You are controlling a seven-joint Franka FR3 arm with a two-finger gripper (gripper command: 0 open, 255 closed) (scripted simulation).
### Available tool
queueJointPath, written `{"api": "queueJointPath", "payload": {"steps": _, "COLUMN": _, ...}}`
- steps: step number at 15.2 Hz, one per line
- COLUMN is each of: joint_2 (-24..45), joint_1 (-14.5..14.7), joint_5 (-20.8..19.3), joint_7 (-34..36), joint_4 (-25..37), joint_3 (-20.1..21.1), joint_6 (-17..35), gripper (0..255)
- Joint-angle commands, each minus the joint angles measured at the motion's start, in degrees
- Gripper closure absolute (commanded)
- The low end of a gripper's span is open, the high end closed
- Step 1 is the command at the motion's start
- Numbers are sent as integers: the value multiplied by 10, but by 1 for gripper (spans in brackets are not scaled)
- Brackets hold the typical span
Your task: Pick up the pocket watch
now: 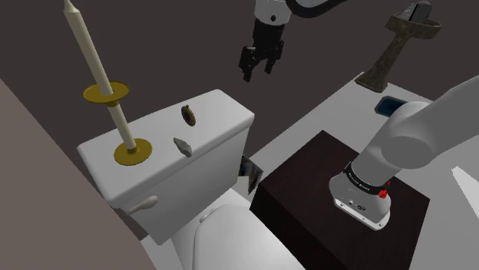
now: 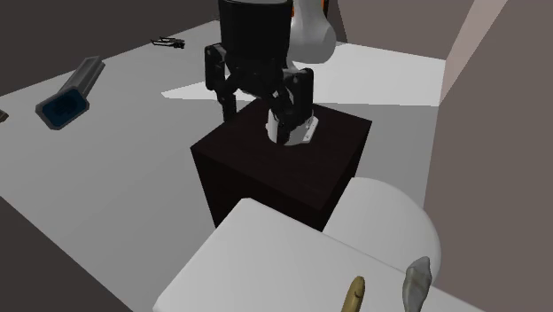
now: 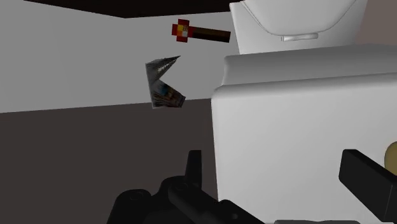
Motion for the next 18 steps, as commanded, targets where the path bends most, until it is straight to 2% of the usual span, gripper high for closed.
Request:
{"api": "queueJointPath", "payload": {"steps": 1, "joint_2": 34, "joint_1": 4, "joint_5": -3, "joint_7": 21, "joint_4": 17, "joint_3": 18, "joint_6": 17, "gripper": 0}}
{"api": "queueJointPath", "payload": {"steps": 6, "joint_2": 130, "joint_1": 13, "joint_5": -29, "joint_7": 80, "joint_4": 79, "joint_3": 61, "joint_6": 46, "gripper": 0}}
{"api": "queueJointPath", "payload": {"steps": 11, "joint_2": 235, "joint_1": 31, "joint_5": -76, "joint_7": 143, "joint_4": 159, "joint_3": 94, "joint_6": 60, "gripper": 0}}
{"api": "queueJointPath", "payload": {"steps": 17, "joint_2": 363, "joint_1": 73, "joint_5": -142, "joint_7": 211, "joint_4": 273, "joint_3": 109, "joint_6": 54, "gripper": 0}}
{"api": "queueJointPath", "payload": {"steps": 18, "joint_2": 365, "joint_1": 74, "joint_5": -143, "joint_7": 212, "joint_4": 268, "joint_3": 108, "joint_6": 61, "gripper": 0}}
